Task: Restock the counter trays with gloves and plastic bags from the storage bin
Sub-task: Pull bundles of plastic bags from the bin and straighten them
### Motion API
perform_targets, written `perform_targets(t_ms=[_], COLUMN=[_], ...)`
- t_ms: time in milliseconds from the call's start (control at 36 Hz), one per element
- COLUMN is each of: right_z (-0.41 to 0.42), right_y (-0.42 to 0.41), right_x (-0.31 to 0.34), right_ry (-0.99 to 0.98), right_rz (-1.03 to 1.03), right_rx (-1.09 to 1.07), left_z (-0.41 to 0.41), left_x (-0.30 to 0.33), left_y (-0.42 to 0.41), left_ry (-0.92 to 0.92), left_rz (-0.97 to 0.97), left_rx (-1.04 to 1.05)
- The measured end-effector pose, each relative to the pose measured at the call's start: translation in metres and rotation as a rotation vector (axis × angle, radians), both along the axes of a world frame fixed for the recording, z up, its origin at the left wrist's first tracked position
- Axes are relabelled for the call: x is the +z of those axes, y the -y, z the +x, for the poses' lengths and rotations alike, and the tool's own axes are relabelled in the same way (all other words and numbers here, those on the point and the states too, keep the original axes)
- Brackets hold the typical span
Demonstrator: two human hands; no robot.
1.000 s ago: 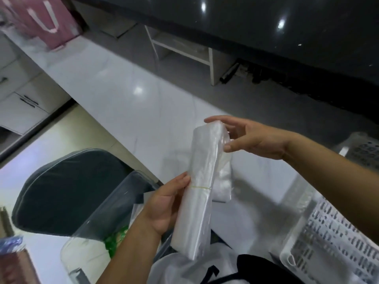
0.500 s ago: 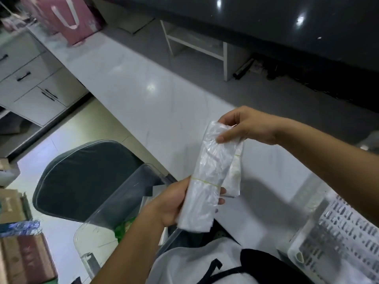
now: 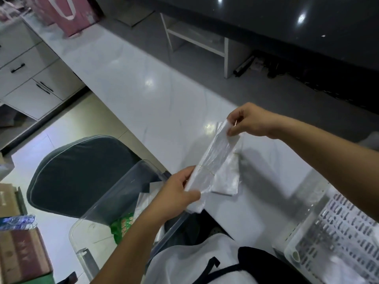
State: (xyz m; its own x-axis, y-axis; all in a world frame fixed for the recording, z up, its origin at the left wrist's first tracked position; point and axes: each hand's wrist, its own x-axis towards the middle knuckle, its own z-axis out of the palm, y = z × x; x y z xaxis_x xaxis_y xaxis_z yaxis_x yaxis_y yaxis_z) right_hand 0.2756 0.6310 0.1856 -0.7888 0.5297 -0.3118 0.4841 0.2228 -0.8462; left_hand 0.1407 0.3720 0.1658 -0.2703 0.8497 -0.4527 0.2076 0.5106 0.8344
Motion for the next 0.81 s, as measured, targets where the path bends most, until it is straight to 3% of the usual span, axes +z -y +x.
perform_targets(t_ms=[139, 250, 417, 556, 667, 750, 806], right_z=[-0.004, -0.004, -0.003, -0.004, -0.002, -0.001, -0.003], right_y=[-0.006, -0.003, -0.008, -0.014, -0.024, -0.028, -0.027], right_x=[-0.015, -0.026, -0.039, -0.047, -0.056, -0.07, -0.081], right_ry=[-0.104, -0.127, -0.198, -0.221, -0.177, -0.079, -0.064], right_rz=[-0.055, -0.203, -0.488, -0.432, -0.4, -0.242, -0.134], right_rx=[-0.2, -0.236, -0.371, -0.458, -0.497, -0.445, -0.423], left_z=[0.018, 0.024, 0.028, 0.039, 0.052, 0.057, 0.058], left_x=[-0.008, -0.015, -0.023, -0.031, -0.038, -0.049, -0.055], left_y=[0.005, 0.008, 0.001, -0.012, -0.026, -0.028, -0.026], left_ry=[-0.14, -0.229, -0.737, -0.98, -0.967, -0.836, -0.789], left_rz=[0.174, 0.271, 0.387, 0.414, 0.255, 0.057, 0.068], left_rx=[0.085, 0.068, -0.122, -0.265, -0.429, -0.623, -0.674])
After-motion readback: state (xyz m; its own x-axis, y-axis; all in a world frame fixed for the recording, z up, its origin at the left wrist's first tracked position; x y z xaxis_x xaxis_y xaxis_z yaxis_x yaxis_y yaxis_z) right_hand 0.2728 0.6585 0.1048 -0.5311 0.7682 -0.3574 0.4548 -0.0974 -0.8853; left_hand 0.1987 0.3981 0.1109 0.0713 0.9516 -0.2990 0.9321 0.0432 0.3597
